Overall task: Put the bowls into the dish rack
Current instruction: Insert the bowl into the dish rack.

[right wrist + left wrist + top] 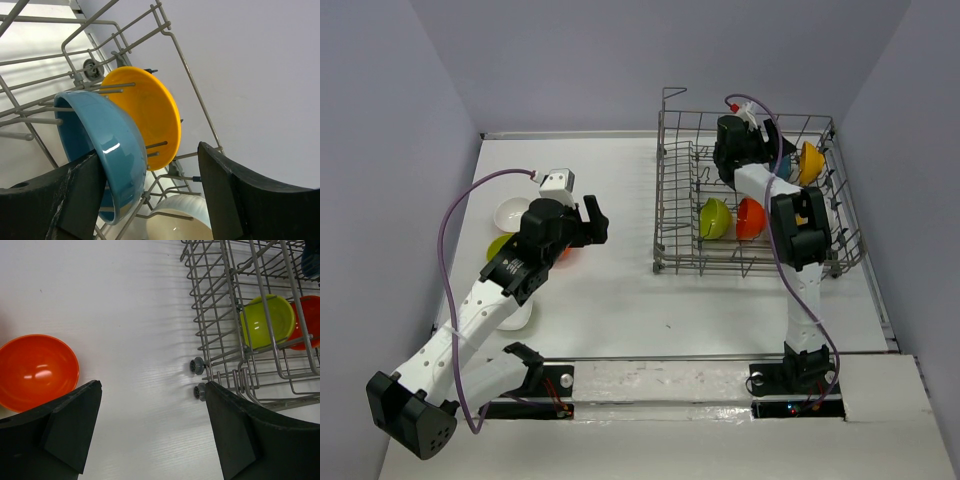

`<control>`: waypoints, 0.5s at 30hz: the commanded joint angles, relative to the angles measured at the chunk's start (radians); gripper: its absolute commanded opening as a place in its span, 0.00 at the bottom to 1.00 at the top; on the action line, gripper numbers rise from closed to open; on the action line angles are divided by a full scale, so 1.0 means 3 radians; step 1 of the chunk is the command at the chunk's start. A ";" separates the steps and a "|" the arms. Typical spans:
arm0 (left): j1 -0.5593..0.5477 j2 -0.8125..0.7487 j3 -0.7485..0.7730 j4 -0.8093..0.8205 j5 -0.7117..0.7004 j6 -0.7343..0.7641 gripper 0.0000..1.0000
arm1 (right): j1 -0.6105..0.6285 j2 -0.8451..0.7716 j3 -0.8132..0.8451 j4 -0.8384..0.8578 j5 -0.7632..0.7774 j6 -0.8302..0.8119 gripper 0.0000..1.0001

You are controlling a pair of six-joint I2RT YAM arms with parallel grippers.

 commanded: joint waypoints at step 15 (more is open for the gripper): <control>-0.0024 -0.0084 -0.0044 0.0084 -0.0018 0.0056 0.94 | 0.0007 -0.0260 0.0447 -0.0376 -0.0070 0.0409 0.79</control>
